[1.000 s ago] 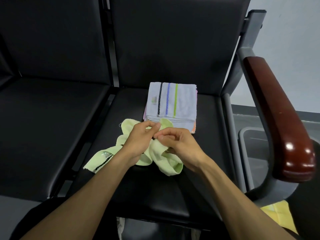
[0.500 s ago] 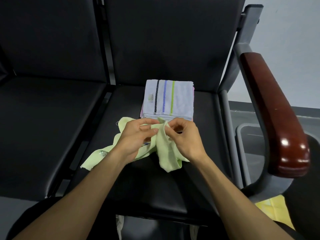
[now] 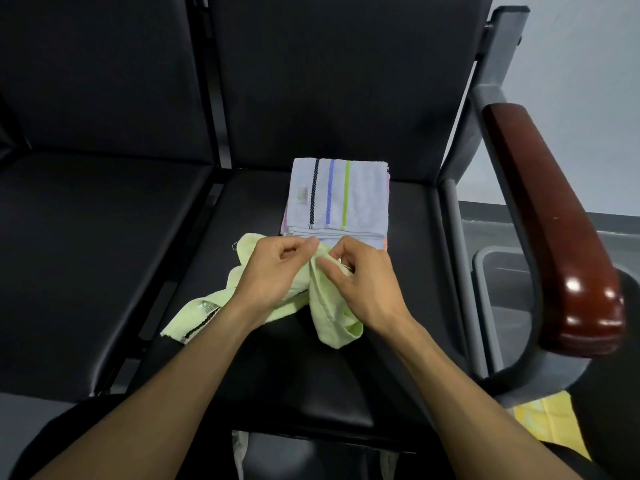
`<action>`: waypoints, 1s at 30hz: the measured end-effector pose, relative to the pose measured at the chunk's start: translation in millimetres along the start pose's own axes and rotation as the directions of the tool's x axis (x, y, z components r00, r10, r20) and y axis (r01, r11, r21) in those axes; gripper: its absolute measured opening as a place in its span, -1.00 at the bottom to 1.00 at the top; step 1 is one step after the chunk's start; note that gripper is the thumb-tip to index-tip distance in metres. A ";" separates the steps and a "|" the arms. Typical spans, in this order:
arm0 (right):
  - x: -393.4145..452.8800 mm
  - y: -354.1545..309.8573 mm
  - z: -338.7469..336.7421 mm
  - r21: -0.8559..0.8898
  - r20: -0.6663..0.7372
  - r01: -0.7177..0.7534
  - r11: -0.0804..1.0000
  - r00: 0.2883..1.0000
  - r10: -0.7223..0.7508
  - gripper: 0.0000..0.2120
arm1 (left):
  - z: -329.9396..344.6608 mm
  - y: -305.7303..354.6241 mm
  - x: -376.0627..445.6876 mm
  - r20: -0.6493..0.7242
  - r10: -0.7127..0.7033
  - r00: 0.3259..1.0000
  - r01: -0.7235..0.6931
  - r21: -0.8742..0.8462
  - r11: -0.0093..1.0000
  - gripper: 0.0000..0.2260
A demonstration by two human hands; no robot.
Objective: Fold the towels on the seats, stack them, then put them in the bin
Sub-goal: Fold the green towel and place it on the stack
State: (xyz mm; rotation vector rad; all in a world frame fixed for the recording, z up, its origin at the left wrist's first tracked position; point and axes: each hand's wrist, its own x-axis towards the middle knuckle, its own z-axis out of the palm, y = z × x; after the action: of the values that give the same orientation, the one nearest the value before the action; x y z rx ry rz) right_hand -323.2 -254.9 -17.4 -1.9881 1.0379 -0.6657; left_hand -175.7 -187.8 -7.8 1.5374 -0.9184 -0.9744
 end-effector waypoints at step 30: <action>-31.2 37.7 -16.0 -0.771 0.337 0.144 0.621 0.919 0.204 -0.74 | -110.4 -40.1 -21.1 -0.486 -0.051 0.872 0.221 0.300 0.928 -0.88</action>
State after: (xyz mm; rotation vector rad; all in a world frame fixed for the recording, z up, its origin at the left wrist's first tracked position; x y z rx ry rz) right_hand -367.7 -248.6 -42.5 -2.6847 1.2132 0.3307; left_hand -78.8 -122.3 -31.5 2.0512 -0.6522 -0.4989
